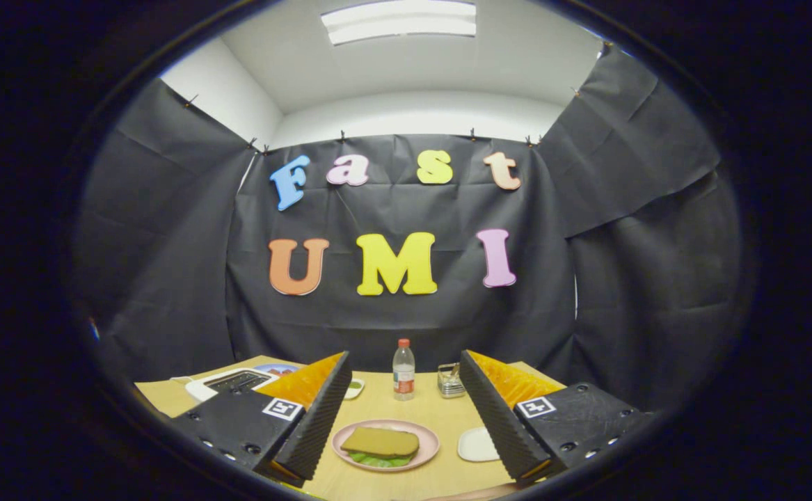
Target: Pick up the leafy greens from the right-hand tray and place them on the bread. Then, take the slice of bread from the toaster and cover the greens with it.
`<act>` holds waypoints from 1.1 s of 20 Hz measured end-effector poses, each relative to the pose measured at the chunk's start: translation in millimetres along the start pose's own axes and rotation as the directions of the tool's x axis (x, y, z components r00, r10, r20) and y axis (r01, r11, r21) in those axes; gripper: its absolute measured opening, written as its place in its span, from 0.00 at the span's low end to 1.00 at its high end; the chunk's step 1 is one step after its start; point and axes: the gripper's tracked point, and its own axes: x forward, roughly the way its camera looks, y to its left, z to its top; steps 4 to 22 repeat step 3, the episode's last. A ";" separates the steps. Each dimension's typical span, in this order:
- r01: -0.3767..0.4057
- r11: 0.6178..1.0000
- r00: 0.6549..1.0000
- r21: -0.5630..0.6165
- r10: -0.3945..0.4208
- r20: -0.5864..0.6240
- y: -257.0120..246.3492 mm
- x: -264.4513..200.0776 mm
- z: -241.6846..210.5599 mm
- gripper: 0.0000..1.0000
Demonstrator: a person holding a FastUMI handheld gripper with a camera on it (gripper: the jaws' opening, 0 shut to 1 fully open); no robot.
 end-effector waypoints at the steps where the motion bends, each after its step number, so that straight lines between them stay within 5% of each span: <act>1: -0.006 1.000 1.000 -0.007 0.006 -0.006 2.4 0.3 -2.2 0.95; 22: -0.015 1.000 1.000 -0.009 0.015 -0.011 4.5 0.6 -3.6 0.95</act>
